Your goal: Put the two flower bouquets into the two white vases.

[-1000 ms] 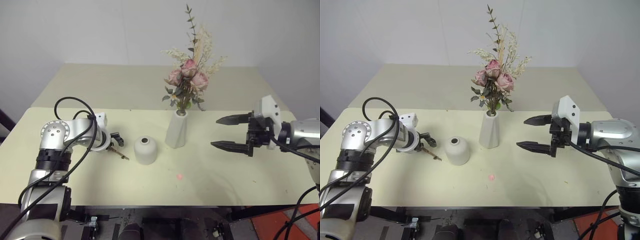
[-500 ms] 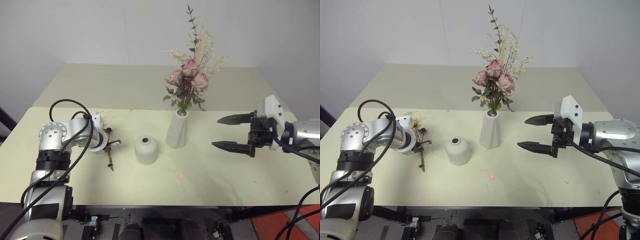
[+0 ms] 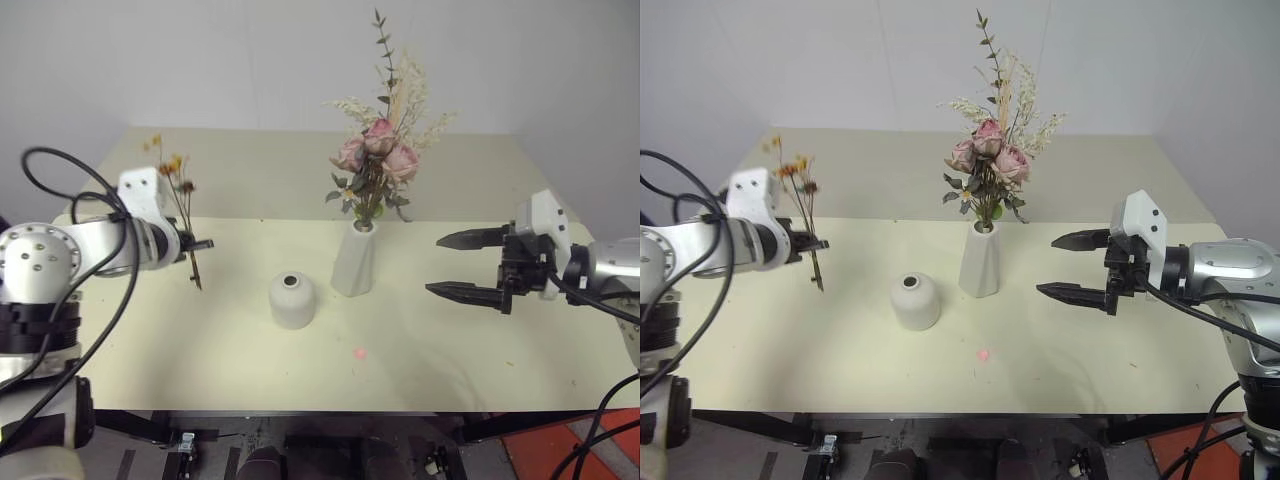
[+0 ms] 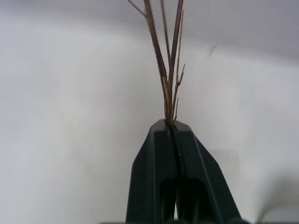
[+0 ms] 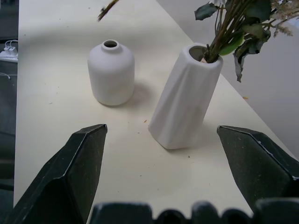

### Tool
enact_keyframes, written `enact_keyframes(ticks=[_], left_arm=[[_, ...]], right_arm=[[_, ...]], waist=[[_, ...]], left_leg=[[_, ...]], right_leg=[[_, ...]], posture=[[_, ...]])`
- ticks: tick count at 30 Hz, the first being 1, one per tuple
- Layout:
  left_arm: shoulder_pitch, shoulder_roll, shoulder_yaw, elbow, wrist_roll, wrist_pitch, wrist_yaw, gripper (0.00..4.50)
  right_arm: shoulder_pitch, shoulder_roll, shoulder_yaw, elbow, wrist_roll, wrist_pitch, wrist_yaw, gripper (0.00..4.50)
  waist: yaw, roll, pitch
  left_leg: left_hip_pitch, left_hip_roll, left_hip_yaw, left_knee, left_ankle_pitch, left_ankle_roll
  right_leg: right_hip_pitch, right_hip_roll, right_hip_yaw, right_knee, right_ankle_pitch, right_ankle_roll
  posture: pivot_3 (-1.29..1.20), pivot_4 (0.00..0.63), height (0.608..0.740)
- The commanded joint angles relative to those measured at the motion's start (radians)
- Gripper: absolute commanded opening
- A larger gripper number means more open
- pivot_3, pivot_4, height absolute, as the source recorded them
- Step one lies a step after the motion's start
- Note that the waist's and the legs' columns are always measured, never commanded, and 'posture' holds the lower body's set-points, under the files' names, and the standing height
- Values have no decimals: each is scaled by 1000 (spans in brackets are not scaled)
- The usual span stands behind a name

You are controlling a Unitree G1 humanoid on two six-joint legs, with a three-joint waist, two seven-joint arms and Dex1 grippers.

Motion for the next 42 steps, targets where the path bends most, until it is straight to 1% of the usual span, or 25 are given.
enact_keyframes(ticks=[1, 3, 4, 7, 10, 15, 20, 23, 26, 32, 38, 42], left_arm=[[58, 45, 37, -92, 226, -219, -467, 26], [93, 51, 42, -87, 328, -353, -714, 26], [105, 48, 42, -79, 373, -408, -812, 26], [112, 32, 51, -42, 440, -503, -1054, 26], [106, 14, 61, -11, 472, -568, -1246, 26], [52, -40, 69, 41, 469, -591, -1479, 26], [31, -86, 28, 53, 514, -590, -1621, 26], [39, -128, 6, 46, 545, -591, -1654, 26], [82, -162, -8, 16, 564, -597, -1697, 26], [120, -192, 1, -2, 578, -583, -1717, 26], [125, -229, -21, 33, 640, -620, -1738, 26], [110, -272, -42, 65, 694, -656, -1740, 26]], right_arm=[[-3, -9, -51, -22, 52, 21, 6, 4500], [2, -10, -60, -33, 82, 42, 3, 4500], [4, -11, -63, -39, 93, 52, 1, 4500], [9, -17, -68, -51, 128, 76, 12, 4500], [5, -32, -54, -50, 141, 109, 18, 4500], [11, -34, -54, -55, 152, 123, 33, 4500], [11, -33, -44, -55, 149, 115, 36, 4500], [9, -31, -36, -58, 148, 113, 41, 4500], [8, -29, -28, -68, 151, 119, 45, 4500], [1, -27, -19, -64, 148, 116, 48, 4500], [3, -24, -13, -70, 147, 114, 46, 4500], [1, -22, -12, -68, 146, 112, 43, 4500]], waist=[[-1, 0, 0], [-1, 0, 0], [-1, 0, 0], [-1, 0, 0], [-2, 0, 0], [-4, 0, 0], [-10, 0, 0], [-12, 0, 0], [-16, 0, 0], [-20, 0, 0], [-18, 0, 0], [-17, 0, 0]], left_leg=[[0, 0, 0, 0, 0, 0], [0, 0, 0, 0, 0, 1], [-1, 1, 1, 0, -1, 1], [-1, 1, 1, 1, -1, 3], [-1, 2, 2, 1, -3, 5], [-2, 3, 3, 2, -3, 6], [-2, 4, 3, 2, -3, 6], [-2, 4, 3, 3, -3, 6], [-1, 4, 3, 3, -4, 7], [-1, 5, 3, 3, -4, 7], [-1, 5, 3, 3, -4, 7], [-1, 5, 3, 3, -4, 7]], right_leg=[[0, 0, 0, 0, 0, 0], [0, 0, 0, 0, 0, 0], [0, 0, 0, 0, 0, 0], [0, 0, 0, -1, 0, 0], [0, 0, 0, -1, 0, 0], [0, 1, 0, 0, 0, 1], [0, 1, 0, -1, 0, 1], [0, 1, 0, 0, 0, 1], [0, 1, 0, 0, 0, 1], [0, 2, 0, 0, 0, 1], [0, 2, 0, 0, 0, 1], [0, 2, 0, 0, 0, 1]], posture=[[0, 150, 740], [0, 150, 740], [0, 150, 740], [0, 150, 740], [0, 150, 740], [0, 150, 740], [0, 150, 740], [0, 150, 740], [0, 150, 740], [0, 150, 740], [0, 150, 740], [0, 150, 740]])
